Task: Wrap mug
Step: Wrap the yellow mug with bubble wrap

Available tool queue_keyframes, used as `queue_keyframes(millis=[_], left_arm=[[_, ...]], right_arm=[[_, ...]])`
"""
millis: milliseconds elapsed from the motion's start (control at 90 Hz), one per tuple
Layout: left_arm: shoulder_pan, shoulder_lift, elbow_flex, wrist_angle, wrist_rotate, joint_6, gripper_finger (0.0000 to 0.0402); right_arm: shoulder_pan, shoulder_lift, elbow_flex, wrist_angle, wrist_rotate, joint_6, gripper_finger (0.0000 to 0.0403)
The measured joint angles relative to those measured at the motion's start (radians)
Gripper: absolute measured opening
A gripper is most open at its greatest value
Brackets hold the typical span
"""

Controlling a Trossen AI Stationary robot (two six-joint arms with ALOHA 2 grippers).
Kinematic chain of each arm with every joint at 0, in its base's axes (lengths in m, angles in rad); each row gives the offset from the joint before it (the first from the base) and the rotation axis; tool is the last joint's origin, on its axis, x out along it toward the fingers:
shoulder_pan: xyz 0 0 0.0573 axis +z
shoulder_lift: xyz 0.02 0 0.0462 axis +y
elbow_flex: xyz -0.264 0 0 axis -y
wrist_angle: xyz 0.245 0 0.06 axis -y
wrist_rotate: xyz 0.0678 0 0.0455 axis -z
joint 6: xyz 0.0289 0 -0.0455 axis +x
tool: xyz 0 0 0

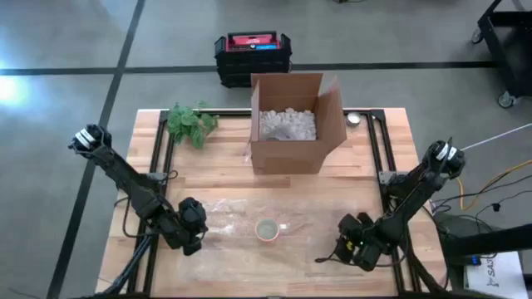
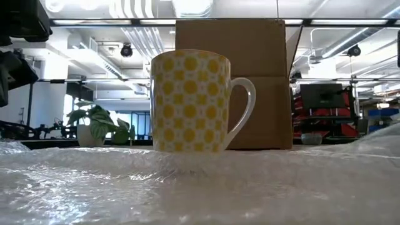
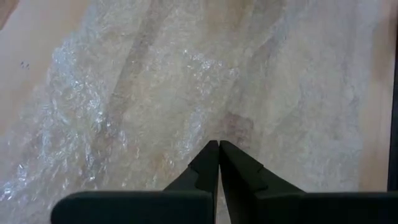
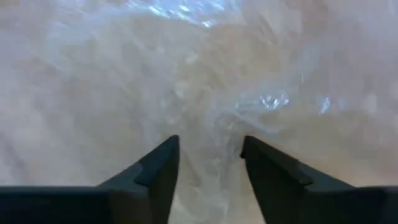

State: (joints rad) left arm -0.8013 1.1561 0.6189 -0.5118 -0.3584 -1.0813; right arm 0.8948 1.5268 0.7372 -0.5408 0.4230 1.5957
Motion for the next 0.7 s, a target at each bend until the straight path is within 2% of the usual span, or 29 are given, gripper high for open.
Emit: queue_keyframes(millis=[167, 278, 367, 578, 700], left_arm=[[0.000, 0.000, 0.000, 0.006, -0.001, 0.000, 0.0000], [0.000, 0.000, 0.000, 0.006, -0.021, 0.000, 0.0000], [0.001, 0.000, 0.000, 0.016, -0.026, 0.000, 0.0000], [0.001, 0.000, 0.000, 0.059, -0.071, 0.002, 0.0000], [0.001, 0.000, 0.000, 0.080, -0.089, 0.022, 0.0000]], right_arm=[[-0.022, 0.000, 0.000, 0.081, 0.139, -0.092, 0.0017], [-0.039, -0.002, 0.011, 0.199, 0.317, -0.246, 0.0014], [-0.069, -0.004, 0.034, 0.320, 0.407, -0.424, 0.0015], [-0.189, 0.005, 0.085, 0.723, 0.413, -0.973, 0.0003], [-0.255, 0.013, 0.124, 0.814, 0.345, -1.166, 0.0001]])
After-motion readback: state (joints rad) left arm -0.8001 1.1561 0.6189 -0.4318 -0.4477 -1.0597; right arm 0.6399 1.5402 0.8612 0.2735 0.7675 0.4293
